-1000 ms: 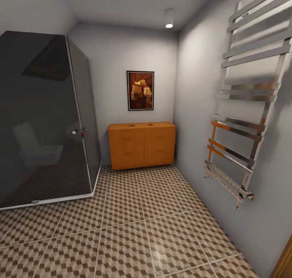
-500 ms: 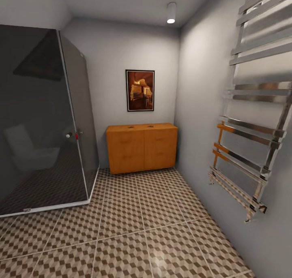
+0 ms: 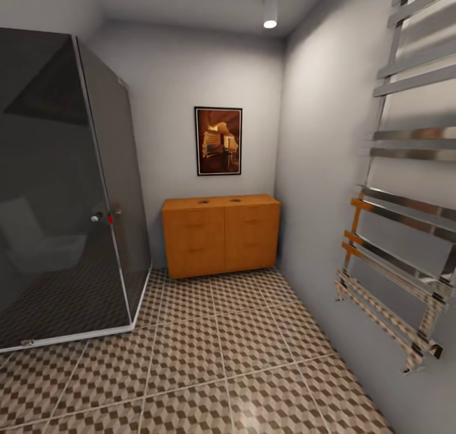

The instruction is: Take the four mousetraps from the cabinet in the bathroom and place them on the bathroom floor. Make sure all four end up on the same floor surface, and ensure that at least two of them are either under or directly next to the same bathroom sink.

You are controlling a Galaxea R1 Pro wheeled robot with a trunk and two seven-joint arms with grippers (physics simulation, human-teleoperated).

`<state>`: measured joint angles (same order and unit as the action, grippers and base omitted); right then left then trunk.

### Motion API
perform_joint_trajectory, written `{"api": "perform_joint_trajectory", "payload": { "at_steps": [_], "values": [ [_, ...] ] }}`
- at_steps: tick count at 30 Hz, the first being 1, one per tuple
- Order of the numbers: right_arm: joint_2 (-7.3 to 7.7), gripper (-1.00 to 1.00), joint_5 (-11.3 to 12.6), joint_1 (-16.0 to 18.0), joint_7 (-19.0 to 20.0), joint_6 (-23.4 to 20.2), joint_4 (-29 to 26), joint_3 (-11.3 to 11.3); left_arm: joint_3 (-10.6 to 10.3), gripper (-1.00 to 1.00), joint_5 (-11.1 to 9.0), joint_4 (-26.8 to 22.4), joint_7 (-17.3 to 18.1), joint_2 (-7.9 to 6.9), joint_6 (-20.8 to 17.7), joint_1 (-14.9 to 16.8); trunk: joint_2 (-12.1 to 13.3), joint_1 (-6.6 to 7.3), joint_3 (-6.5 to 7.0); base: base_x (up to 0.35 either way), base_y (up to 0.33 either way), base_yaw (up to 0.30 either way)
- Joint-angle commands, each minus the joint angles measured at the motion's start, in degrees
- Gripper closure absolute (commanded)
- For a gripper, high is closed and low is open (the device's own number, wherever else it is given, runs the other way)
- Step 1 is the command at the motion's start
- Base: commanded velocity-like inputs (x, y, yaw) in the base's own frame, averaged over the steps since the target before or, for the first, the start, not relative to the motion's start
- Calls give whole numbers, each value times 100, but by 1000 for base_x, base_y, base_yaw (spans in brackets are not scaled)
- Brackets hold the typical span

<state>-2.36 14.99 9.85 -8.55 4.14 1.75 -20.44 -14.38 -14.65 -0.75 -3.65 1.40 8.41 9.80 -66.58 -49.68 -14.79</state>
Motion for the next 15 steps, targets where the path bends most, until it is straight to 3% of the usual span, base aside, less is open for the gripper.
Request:
{"api": "perform_joint_trajectory", "payload": {
  "at_steps": [1, 15],
  "values": [
    [-3, -100, 57, 8, -7, 37, 19, -48, -49, -100, -45, 5, -20, 2, 17, 4, -4, -4, -7, 322, 0, 0],
    [-2, -100, 45, 8, -5, 52, 19, -56, -47, -100, -48, 5, -19, 1, 11, 4, -4, -4, -7, 322, 0, 0]
  ]
}}
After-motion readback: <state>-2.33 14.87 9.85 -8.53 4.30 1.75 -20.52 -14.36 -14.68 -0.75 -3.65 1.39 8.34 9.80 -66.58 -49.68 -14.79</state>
